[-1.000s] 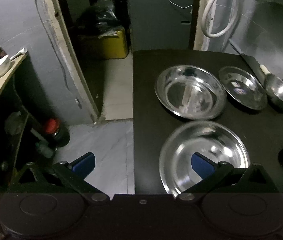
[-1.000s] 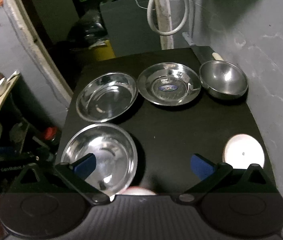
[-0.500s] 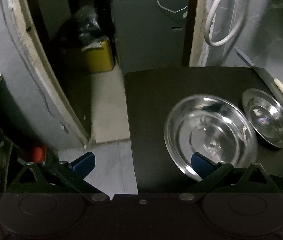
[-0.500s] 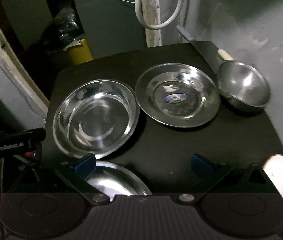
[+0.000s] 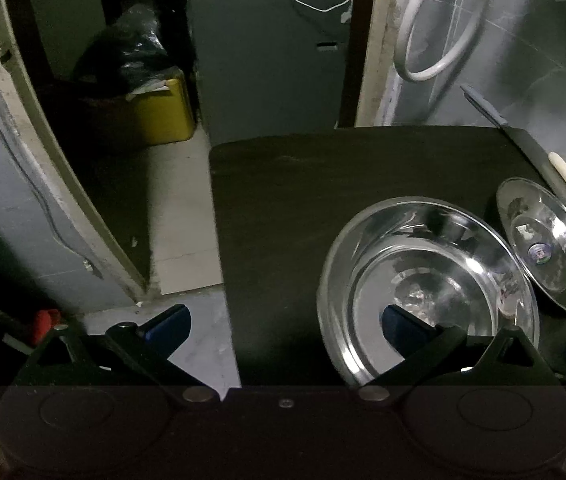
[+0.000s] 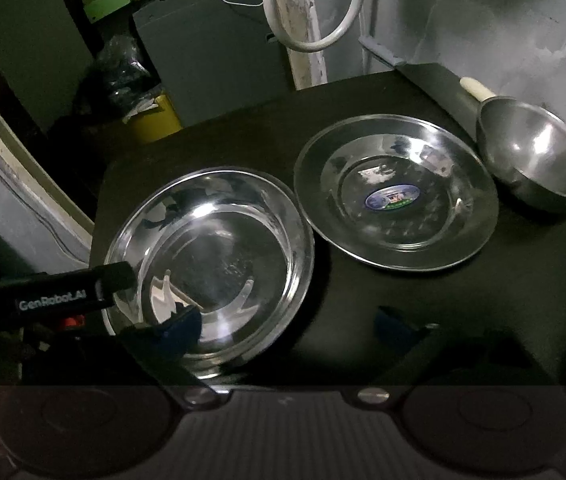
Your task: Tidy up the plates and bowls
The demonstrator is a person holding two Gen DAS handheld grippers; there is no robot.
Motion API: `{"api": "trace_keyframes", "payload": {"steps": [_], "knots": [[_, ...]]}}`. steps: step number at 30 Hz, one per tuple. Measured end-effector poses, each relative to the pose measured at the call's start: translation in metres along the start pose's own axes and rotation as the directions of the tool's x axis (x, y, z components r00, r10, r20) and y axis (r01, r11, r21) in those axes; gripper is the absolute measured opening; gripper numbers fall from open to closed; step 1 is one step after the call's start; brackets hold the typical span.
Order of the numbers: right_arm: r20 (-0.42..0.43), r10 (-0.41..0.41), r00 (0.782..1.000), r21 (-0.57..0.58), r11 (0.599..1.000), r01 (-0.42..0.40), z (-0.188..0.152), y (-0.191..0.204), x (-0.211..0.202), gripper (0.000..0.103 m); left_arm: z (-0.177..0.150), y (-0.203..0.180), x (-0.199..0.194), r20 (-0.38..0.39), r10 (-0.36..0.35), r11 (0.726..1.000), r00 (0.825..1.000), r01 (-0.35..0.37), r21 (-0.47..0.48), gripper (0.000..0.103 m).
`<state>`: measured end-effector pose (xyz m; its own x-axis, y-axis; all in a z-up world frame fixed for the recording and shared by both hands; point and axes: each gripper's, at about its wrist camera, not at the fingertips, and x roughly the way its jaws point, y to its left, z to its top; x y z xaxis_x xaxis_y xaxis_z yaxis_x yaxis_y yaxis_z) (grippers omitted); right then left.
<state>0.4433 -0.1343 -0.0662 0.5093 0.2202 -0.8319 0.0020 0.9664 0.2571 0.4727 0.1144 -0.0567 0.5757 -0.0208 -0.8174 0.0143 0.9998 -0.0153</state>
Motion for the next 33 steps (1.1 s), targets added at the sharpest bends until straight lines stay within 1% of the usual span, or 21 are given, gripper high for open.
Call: {"api": "trace_keyframes", "payload": {"steps": [1,2,4,5,6,8,10,11,13,17,19,21,23,24,27,33], "knots": [[0.000,0.003,1.000,0.002,1.000,-0.003,0.000,0.000,0.001,0.085,0.000,-0.001,0.002,-0.002,-0.004,1.000,1.000,0.004,-0.006,0.096],[0.001,0.005,1.000,0.005,1.000,-0.005,-0.001,0.000,0.002,0.084,-0.002,-0.001,0.003,-0.004,-0.011,1.000,1.000,0.011,-0.013,0.094],[-0.003,0.011,1.000,0.019,1.000,-0.011,0.000,0.000,0.005,0.081,-0.001,0.000,0.006,-0.014,-0.036,0.999,0.999,0.036,-0.025,0.084],[-0.002,0.016,1.000,0.025,1.000,-0.016,0.000,0.000,0.006,0.079,-0.001,-0.001,0.007,-0.018,-0.050,0.998,0.999,0.050,-0.027,0.081],[0.000,0.023,1.000,0.032,0.999,-0.023,0.000,0.000,0.007,0.076,-0.001,-0.002,0.007,-0.019,-0.065,0.998,0.998,0.065,-0.025,0.080],[0.000,0.028,1.000,0.041,0.999,-0.028,0.000,0.001,0.008,0.071,-0.001,-0.003,0.009,-0.019,-0.076,0.997,0.997,0.076,-0.019,0.075],[-0.001,0.037,0.999,0.046,0.998,-0.037,0.000,0.002,0.010,0.065,-0.002,-0.004,0.009,-0.023,-0.088,0.996,0.996,0.087,-0.020,0.062],[-0.003,0.044,0.999,0.050,0.998,-0.044,0.000,0.002,0.011,0.064,-0.002,-0.004,0.010,-0.027,-0.100,0.995,0.995,0.099,-0.026,0.058],[-0.007,0.057,0.998,0.061,0.997,-0.057,-0.001,0.002,0.012,0.056,-0.002,-0.003,0.012,-0.037,-0.124,0.992,0.992,0.122,-0.041,0.046],[-0.015,0.079,0.997,0.089,0.993,-0.077,-0.004,0.001,0.013,0.050,-0.003,-0.004,0.013,-0.039,-0.126,0.991,0.991,0.124,-0.042,0.041],[-0.013,0.084,0.996,0.097,0.992,-0.083,-0.005,0.001,0.014,0.043,-0.002,-0.004,0.013,-0.040,-0.128,0.991,0.991,0.127,-0.038,0.033],[-0.007,0.082,0.997,0.104,0.991,-0.081,-0.005,0.001,0.013,0.038,-0.003,-0.004,0.013,-0.043,-0.149,0.988,0.988,0.148,-0.041,0.026],[-0.003,0.082,0.997,0.110,0.991,-0.081,-0.007,-0.001,0.012,0.034,-0.005,-0.004,0.012,-0.040,-0.147,0.989,0.988,0.145,-0.039,0.026],[-0.001,0.080,0.997,0.113,0.990,-0.079,-0.008,-0.002,0.012,0.031,-0.005,-0.004,0.011,-0.039,-0.145,0.989,0.989,0.144,-0.038,0.024],[0.009,0.087,0.996,0.118,0.989,-0.087,-0.010,-0.005,0.009,0.027,-0.006,-0.003,0.007,-0.031,-0.144,0.989,0.989,0.143,-0.037,0.021],[0.035,0.125,0.992,0.109,0.986,-0.128,-0.011,-0.006,0.002,0.027,-0.008,-0.005,-0.004,-0.010,-0.122,0.992,0.992,0.122,-0.009,0.021]]}}
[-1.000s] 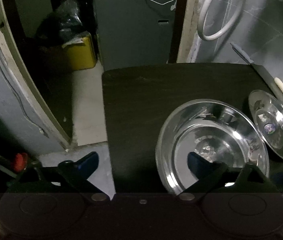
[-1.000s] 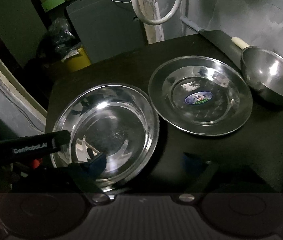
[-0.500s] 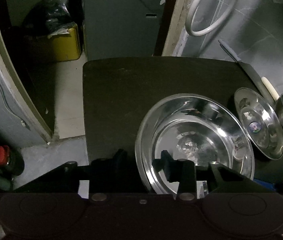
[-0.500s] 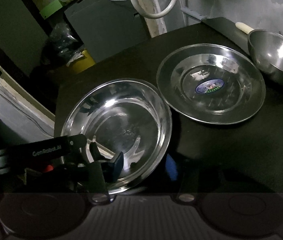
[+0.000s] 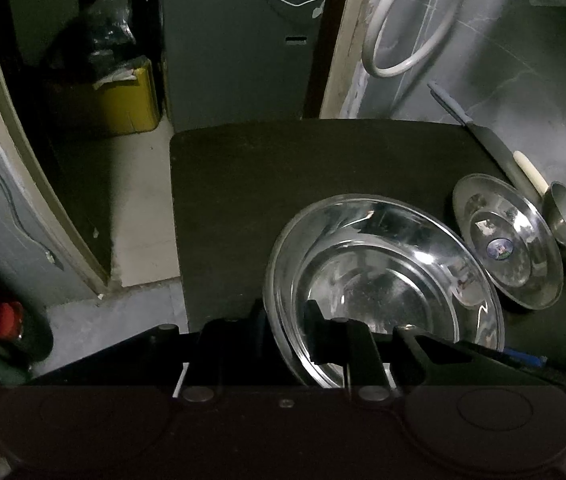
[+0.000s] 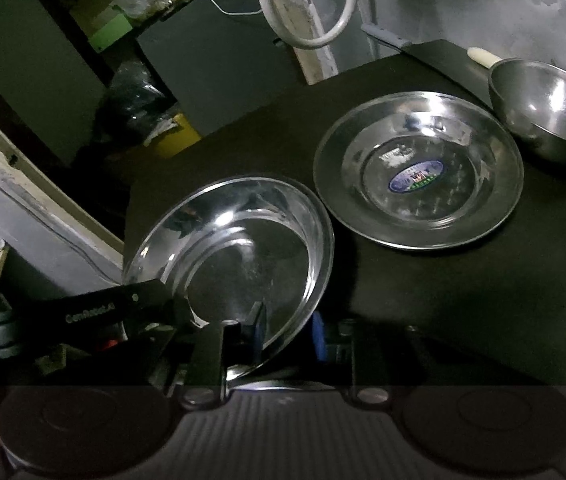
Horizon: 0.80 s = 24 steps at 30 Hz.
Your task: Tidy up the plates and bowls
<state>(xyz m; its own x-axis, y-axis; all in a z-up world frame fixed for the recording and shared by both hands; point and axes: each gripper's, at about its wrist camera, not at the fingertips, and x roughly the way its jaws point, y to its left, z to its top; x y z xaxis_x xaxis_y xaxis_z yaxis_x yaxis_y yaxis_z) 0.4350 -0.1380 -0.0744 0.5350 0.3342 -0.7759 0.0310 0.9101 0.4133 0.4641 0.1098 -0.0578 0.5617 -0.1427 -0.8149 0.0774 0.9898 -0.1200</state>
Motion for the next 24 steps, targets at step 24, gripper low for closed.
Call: {"api": "trace_keyframes", "payload": {"steps": [24], "knots": [[0.067,0.091,0.994,0.029,0.995,-0.093,-0.014,-0.027,-0.052,0.027,-0.025,-0.031,-0.063,0.083,-0.018,0.995,0.996,0.010,0.097,0.022]]}}
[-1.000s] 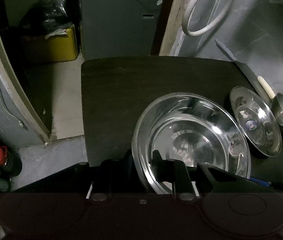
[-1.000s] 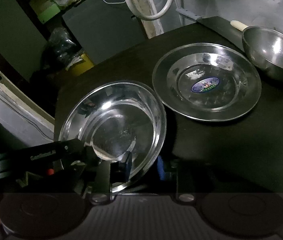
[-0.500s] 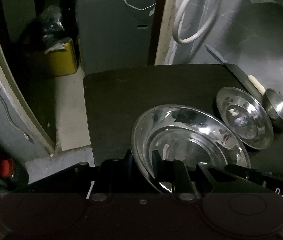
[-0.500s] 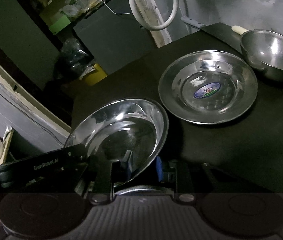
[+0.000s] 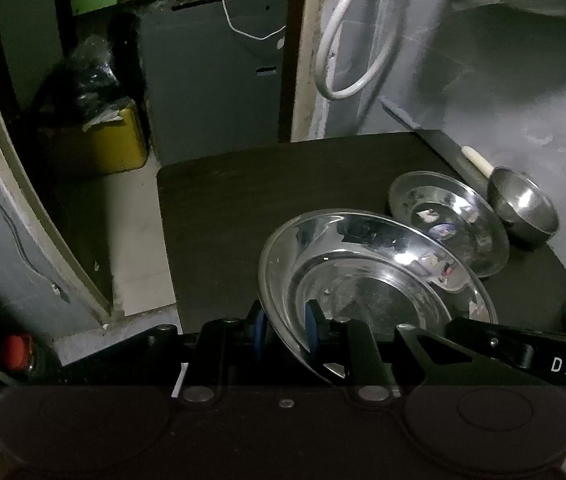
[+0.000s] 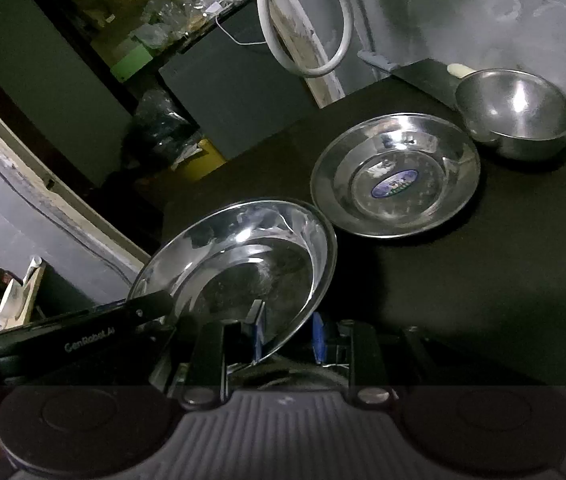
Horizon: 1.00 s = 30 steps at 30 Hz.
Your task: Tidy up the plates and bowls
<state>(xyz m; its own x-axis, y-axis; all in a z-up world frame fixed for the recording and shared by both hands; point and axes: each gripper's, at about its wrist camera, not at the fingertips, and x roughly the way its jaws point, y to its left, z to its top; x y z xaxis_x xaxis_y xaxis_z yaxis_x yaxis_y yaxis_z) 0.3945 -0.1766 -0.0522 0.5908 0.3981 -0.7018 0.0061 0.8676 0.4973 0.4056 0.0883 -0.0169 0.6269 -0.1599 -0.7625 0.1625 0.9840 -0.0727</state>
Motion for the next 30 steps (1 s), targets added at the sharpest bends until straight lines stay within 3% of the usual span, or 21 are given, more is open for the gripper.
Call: {"api": "trace_keyframes", "payload": {"steps": [14,30], "knots": [[0.038,0.013,0.999,0.003,1.000,-0.014,-0.031,-0.010,-0.061,0.027,-0.040,-0.024,-0.046,-0.007,-0.041,0.999,0.999,0.042,0.031,0.027],[-0.010,-0.005,1.000,0.014,1.000,0.005,-0.070,-0.017,-0.083,0.028,-0.078,-0.034,-0.058,-0.076,-0.051,0.996,0.996,0.056,0.069,0.028]]}}
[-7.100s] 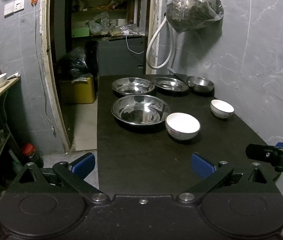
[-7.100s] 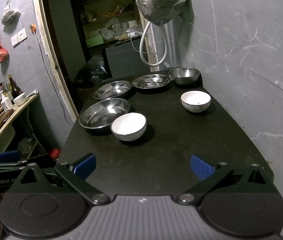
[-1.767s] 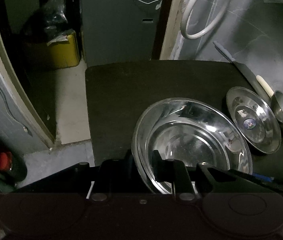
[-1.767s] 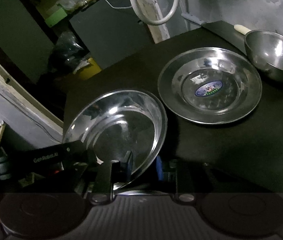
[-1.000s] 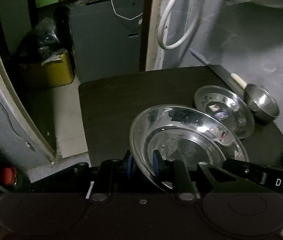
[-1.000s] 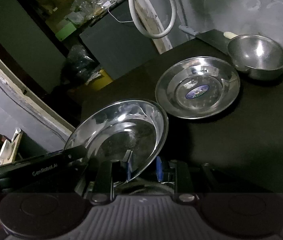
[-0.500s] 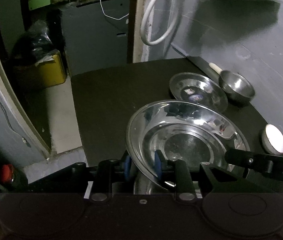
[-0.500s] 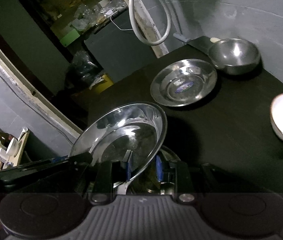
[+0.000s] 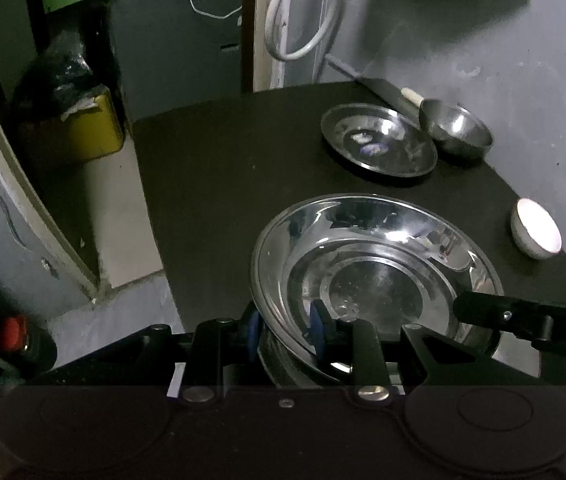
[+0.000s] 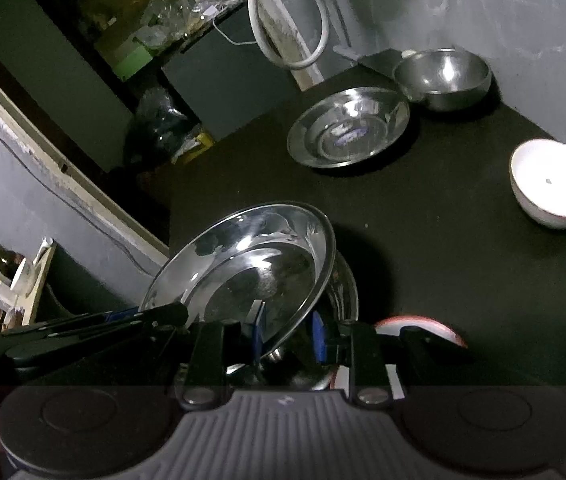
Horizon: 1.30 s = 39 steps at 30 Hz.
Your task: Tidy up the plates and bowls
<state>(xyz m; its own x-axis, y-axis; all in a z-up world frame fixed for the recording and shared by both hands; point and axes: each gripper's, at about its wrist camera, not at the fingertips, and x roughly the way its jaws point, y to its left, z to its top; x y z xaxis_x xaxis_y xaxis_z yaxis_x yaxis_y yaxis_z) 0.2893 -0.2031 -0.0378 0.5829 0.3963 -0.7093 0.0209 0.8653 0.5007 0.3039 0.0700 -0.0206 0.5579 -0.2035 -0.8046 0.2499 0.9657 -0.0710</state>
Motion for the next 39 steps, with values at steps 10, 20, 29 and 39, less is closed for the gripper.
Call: {"api": "trace_keyframes", "payload": {"steps": [10,20,29,39], "knots": [[-0.026,-0.037,0.999,-0.036,0.999,0.036,-0.008,0.005,0.006,0.029,-0.013,-0.001,0.012,-0.038,0.018,1.000,0.999,-0.018,0.014,0.031],[-0.054,-0.049,0.997,-0.054,0.997,0.046,-0.011,0.007,0.014,0.039,-0.014,-0.006,0.020,-0.044,0.028,0.999,0.999,-0.027,0.035,0.034],[-0.082,-0.026,0.996,-0.059,0.998,0.021,-0.012,0.006,0.012,0.057,-0.015,0.001,0.021,-0.057,0.005,1.000,0.998,-0.005,-0.005,0.044],[-0.078,-0.015,0.997,-0.104,0.995,0.007,-0.002,0.003,0.001,0.093,-0.002,0.015,0.007,0.044,0.075,0.987,0.996,-0.068,-0.143,0.099]]}}
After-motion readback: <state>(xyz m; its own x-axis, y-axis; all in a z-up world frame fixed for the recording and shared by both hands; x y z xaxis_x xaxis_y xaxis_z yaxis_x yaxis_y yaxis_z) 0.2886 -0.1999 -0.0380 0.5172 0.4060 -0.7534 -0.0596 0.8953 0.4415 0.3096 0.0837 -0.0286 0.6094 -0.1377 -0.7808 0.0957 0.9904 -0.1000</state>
